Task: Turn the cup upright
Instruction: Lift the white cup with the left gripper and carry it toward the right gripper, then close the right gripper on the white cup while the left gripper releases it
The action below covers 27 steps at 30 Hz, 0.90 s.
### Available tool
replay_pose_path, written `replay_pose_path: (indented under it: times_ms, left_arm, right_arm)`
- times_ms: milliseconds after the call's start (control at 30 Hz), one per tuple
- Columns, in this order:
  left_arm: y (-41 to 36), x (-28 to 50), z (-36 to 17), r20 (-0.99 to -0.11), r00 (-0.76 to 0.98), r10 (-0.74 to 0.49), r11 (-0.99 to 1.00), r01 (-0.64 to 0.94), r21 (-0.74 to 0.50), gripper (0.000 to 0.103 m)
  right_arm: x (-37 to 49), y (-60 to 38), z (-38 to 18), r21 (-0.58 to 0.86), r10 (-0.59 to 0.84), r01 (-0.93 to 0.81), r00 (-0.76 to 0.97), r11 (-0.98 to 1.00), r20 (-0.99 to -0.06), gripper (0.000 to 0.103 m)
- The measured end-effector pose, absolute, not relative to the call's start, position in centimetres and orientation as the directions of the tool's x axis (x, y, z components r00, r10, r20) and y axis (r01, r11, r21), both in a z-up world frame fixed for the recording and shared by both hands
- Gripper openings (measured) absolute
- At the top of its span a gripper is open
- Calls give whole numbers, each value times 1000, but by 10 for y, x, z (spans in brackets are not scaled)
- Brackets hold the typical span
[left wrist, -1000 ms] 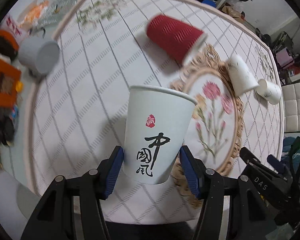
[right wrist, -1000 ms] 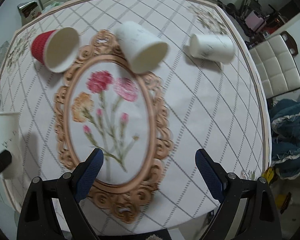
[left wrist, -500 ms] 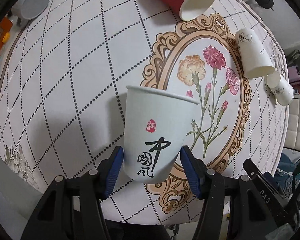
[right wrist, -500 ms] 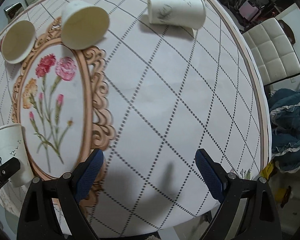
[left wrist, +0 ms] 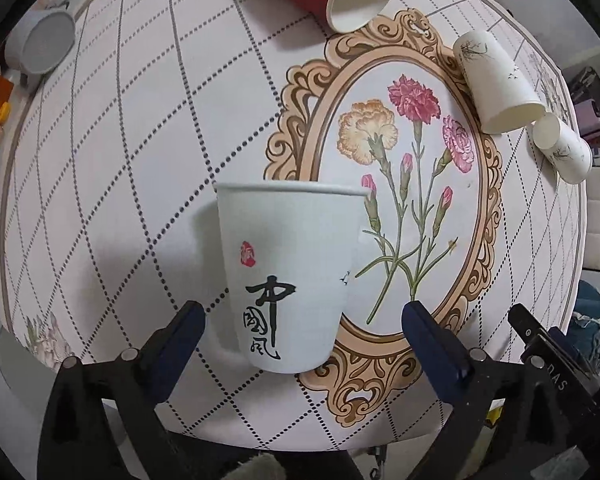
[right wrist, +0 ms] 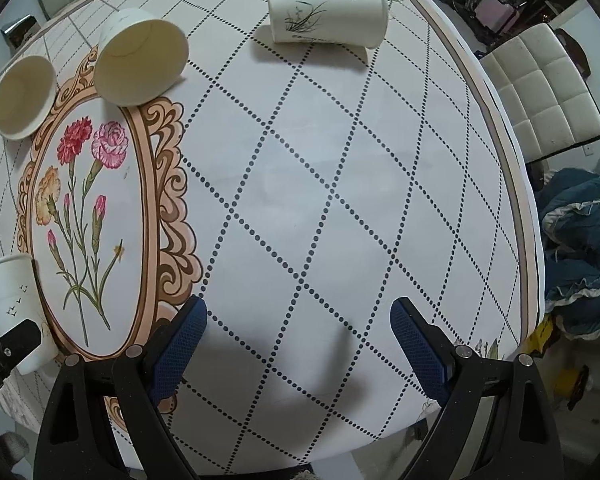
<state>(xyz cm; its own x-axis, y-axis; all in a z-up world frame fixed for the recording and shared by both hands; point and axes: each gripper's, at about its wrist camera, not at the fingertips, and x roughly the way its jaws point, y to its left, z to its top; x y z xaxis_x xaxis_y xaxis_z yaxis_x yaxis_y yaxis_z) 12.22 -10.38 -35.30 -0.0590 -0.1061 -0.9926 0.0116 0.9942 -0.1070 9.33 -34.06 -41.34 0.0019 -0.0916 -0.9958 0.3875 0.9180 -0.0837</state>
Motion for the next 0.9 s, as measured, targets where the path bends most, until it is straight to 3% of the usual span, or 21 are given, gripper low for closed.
replay_pose_path:
  times_ms: [167, 367, 433, 667, 900]
  left_arm:
    - [-90, 126, -326, -998, 25, -49, 998, 52, -47, 101]
    - [-57, 123, -281, -942, 285, 177, 976, 71, 205, 101]
    - [-39, 122, -276, -928, 311, 204, 970, 60, 234, 102]
    - [30, 124, -287, -928, 256, 272, 956, 35, 290, 103]
    - [58, 111, -313, -942, 183, 281, 957, 19, 289, 103]
  right_arm:
    - [94, -344, -411, -77, -85, 400, 3, 913, -996, 94]
    - [92, -330, -401, -10, -23, 392, 30, 920, -999, 94]
    - [92, -315, -393, -6, -22, 365, 41, 931, -999, 94]
    - [105, -239, -364, 70, 55, 260, 66, 963, -996, 94]
    - [129, -166, -356, 58, 50, 130, 63, 990, -997, 94]
